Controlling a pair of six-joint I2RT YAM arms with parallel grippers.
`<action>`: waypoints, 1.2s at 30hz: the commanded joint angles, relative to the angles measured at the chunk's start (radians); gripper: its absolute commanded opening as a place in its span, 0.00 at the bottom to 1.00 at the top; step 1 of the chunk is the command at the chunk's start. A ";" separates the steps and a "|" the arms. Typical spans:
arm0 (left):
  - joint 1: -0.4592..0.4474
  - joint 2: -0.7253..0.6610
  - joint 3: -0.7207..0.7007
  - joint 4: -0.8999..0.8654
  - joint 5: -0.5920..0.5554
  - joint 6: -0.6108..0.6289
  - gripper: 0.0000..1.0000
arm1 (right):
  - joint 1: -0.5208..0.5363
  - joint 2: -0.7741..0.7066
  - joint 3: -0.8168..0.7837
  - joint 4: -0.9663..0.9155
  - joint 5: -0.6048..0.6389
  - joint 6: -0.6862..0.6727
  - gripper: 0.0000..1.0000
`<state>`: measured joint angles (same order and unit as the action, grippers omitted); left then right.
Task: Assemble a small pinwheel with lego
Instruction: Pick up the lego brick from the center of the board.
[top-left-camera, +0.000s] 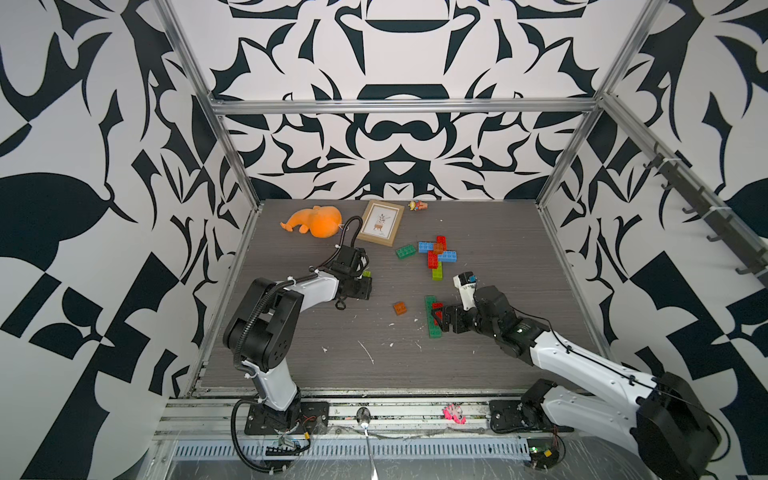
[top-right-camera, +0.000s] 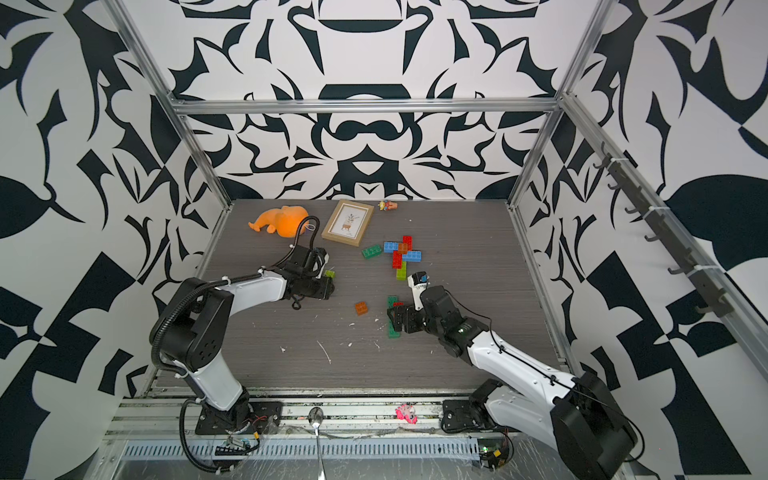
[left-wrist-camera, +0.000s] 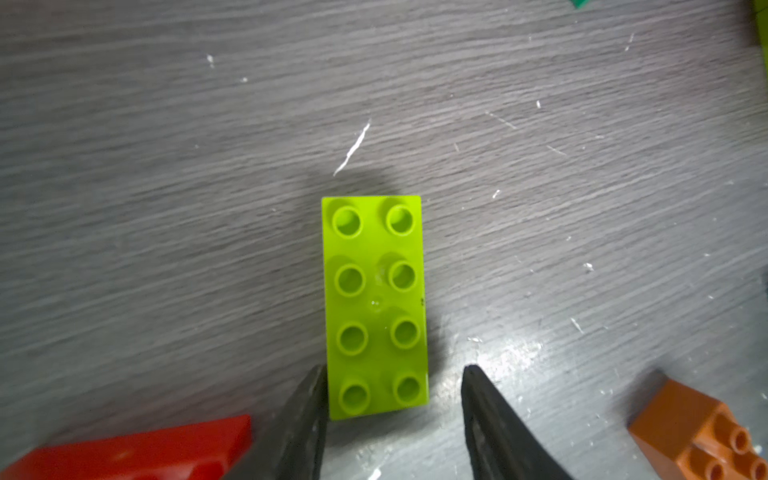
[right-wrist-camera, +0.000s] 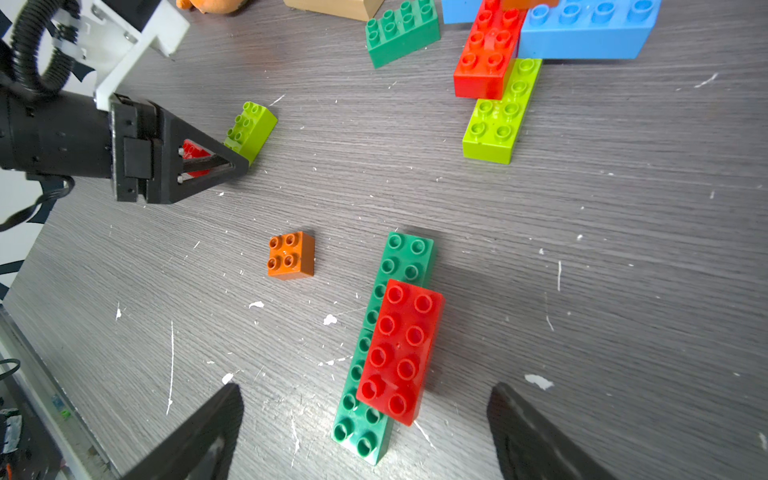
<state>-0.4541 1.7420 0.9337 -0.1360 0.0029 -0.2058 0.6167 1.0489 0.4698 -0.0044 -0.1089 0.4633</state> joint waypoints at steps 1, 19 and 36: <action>-0.003 -0.008 -0.012 0.004 -0.041 -0.023 0.56 | 0.002 -0.007 0.027 0.004 0.006 -0.015 0.95; -0.023 0.039 0.032 -0.019 -0.056 0.006 0.48 | 0.003 -0.005 0.029 0.000 0.006 -0.015 0.94; -0.236 -0.337 -0.134 0.098 0.115 0.161 0.31 | -0.041 -0.030 0.038 -0.032 -0.048 0.013 0.94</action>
<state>-0.6464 1.4815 0.8497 -0.0921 0.0158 -0.1238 0.5922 1.0473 0.4702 -0.0273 -0.1329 0.4660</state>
